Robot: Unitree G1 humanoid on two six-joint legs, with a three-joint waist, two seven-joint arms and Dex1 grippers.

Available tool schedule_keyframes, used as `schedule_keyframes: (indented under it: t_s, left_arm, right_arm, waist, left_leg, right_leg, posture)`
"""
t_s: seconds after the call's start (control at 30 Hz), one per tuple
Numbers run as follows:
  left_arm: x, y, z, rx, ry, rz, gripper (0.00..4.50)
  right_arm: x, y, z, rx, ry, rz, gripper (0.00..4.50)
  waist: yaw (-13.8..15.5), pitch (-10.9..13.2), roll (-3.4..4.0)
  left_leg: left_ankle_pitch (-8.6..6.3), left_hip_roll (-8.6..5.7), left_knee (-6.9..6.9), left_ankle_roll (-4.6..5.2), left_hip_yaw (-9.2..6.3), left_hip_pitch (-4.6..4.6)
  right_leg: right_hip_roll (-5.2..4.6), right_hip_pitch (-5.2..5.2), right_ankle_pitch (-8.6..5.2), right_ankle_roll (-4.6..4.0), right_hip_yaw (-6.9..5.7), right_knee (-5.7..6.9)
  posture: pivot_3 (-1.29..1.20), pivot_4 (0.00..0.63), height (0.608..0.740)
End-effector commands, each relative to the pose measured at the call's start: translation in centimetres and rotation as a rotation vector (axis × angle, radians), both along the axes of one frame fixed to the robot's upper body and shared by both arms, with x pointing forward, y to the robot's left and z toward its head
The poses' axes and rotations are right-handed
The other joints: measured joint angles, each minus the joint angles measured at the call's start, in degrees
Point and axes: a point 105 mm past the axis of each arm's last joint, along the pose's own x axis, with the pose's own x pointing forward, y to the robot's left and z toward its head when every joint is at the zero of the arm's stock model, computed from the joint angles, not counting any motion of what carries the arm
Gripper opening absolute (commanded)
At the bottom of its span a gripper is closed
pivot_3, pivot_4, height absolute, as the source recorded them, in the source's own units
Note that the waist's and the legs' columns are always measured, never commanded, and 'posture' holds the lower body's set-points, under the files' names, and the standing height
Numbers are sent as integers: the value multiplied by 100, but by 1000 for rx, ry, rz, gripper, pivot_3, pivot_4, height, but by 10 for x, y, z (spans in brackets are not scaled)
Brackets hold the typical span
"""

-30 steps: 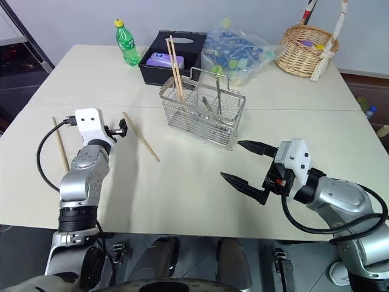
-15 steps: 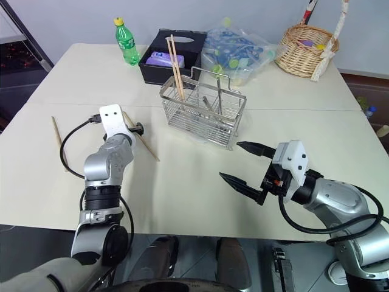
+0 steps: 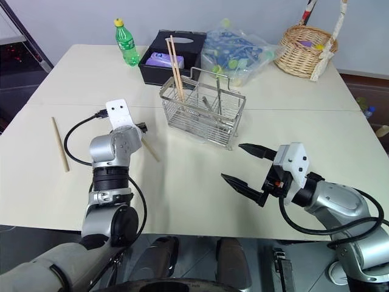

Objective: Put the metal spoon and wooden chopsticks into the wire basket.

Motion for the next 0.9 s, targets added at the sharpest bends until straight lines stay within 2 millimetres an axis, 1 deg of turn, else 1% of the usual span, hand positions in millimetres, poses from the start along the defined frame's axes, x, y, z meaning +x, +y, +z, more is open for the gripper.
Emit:
schedule_keyframes:
  t_s: [0.03, 0.2, 0.57, 0.67, 0.77, 0.9]
  left_arm:
    - [-12, 5, -29, -9, 137, 32, 4500]
    - [-14, 4, -33, -21, 151, 27, 4500]
    - [-19, 9, -42, -30, 200, 39, 4500]
    - [-20, 11, -44, -21, 204, 45, 3621]
    - [-20, 11, -43, -26, 199, 48, 2136]
    - [-20, 11, -44, -37, 198, 47, 44]
  right_arm:
    - [-3, -1, 13, -2, -61, 7, 4466]
    - [-4, -5, 17, 8, -63, 13, 4466]
    - [-14, -17, 12, -38, -40, 33, 4466]
    - [-15, -18, 11, -44, -39, 33, 4500]
    - [-15, -17, 11, -41, -40, 32, 4500]
    - [-16, -18, 10, -42, -39, 28, 4500]
  waist:
    - [0, 0, 1]
    - [0, -2, 3]
    - [-6, -13, 15]
    - [-21, -17, 19]
    - [-65, -20, 23]
    - [-143, -22, 26]
  left_leg:
    - [0, 0, 0, 0, 0, 0]
    - [0, 0, 0, 0, 2, 1]
    - [-2, 0, 2, 1, 8, 6]
    - [-2, 0, 2, 1, 9, 8]
    - [-2, 1, 2, 1, 11, 10]
    - [-2, 2, 2, 2, 14, 12]
  right_leg:
    - [0, 0, 0, 0, 0, 0]
    - [0, 0, 2, -3, 1, 0]
    - [-1, 5, 0, 0, 3, 0]
    - [-1, 6, -1, 2, 4, 0]
    - [-1, 6, -2, 3, 4, 1]
    - [-1, 6, -6, 11, 5, 3]
  posture:
    - [0, 150, 740]
    - [0, 150, 740]
    - [0, 150, 740]
    - [0, 150, 740]
    - [0, 150, 740]
    - [0, 150, 740]
